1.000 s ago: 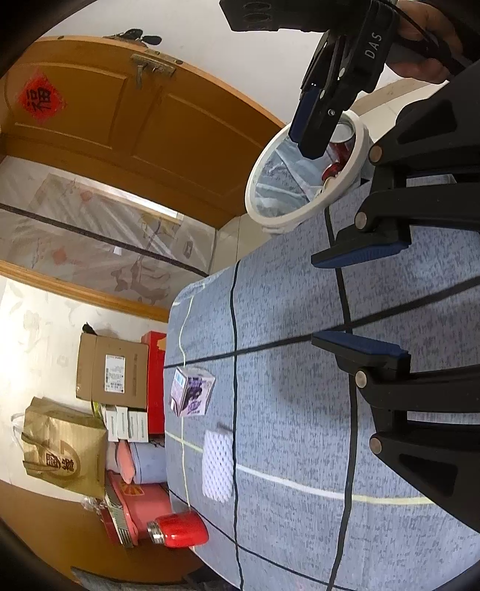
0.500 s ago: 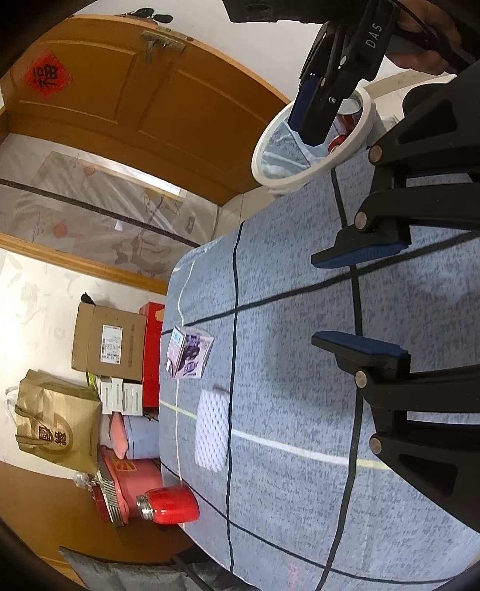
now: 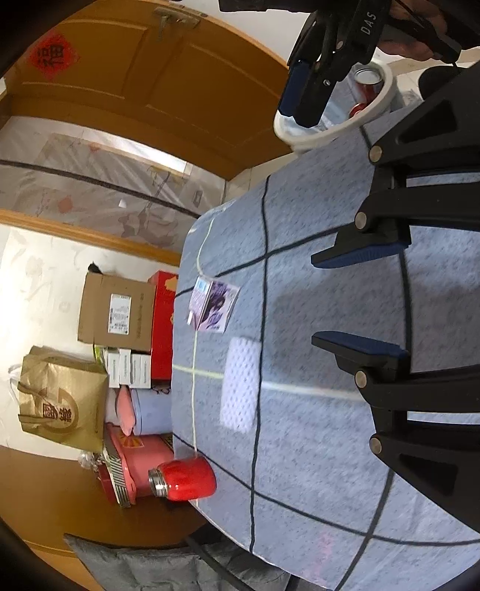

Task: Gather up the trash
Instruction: 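Withdraw both open tools from the bin back toward the table, then grasp the white foam net sleeve with the left tool while the right tool grasps the purple milk carton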

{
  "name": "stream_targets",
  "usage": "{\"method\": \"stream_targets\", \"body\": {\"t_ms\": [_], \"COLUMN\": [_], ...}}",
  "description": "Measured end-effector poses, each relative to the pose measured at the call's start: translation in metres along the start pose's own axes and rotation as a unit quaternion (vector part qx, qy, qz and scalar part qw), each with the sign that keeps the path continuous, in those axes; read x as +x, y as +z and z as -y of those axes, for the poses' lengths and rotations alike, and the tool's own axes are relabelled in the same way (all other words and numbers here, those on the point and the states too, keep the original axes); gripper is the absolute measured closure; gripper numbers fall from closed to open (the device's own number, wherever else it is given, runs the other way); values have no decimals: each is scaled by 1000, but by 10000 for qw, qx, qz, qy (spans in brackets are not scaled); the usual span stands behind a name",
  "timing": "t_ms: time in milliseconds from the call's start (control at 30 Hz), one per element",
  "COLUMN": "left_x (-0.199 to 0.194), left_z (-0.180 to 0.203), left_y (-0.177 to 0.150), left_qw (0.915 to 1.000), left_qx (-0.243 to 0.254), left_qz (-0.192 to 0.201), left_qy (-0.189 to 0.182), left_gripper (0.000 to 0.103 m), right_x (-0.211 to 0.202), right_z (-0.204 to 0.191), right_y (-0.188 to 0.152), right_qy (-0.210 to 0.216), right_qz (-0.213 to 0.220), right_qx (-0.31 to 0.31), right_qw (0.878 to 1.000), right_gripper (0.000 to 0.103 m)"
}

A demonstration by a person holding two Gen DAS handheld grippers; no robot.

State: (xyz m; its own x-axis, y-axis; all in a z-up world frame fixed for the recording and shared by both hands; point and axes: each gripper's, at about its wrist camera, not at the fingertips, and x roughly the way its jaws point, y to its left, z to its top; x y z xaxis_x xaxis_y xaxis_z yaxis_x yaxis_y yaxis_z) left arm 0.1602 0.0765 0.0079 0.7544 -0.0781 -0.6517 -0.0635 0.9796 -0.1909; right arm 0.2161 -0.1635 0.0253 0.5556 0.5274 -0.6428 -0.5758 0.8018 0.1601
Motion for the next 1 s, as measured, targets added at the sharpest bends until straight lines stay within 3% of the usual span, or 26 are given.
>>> {"method": "stream_targets", "body": {"t_ms": [200, 467, 767, 1000], "left_x": [14, 43, 92, 108], "left_z": [-19, -41, -62, -57], "left_y": [18, 38, 43, 50], "left_qw": [9999, 9997, 9963, 9952], "left_qx": [-21, -196, -688, -904], "left_qz": [10, -123, -501, -338], "left_qy": [132, 48, 81, 180], "left_gripper": [68, 68, 58, 46], "right_x": [23, 67, 121, 143], "right_z": [-4, -12, -6, 0], "right_y": [24, 57, 83, 91], "right_qy": [-20, -3, 99, 137], "right_qz": [-33, -104, -263, -334], "right_qx": [-333, -980, -1024, -1032], "right_qw": [9994, 9951, 9943, 9940], "right_gripper": [47, 47, 45, 45]}}
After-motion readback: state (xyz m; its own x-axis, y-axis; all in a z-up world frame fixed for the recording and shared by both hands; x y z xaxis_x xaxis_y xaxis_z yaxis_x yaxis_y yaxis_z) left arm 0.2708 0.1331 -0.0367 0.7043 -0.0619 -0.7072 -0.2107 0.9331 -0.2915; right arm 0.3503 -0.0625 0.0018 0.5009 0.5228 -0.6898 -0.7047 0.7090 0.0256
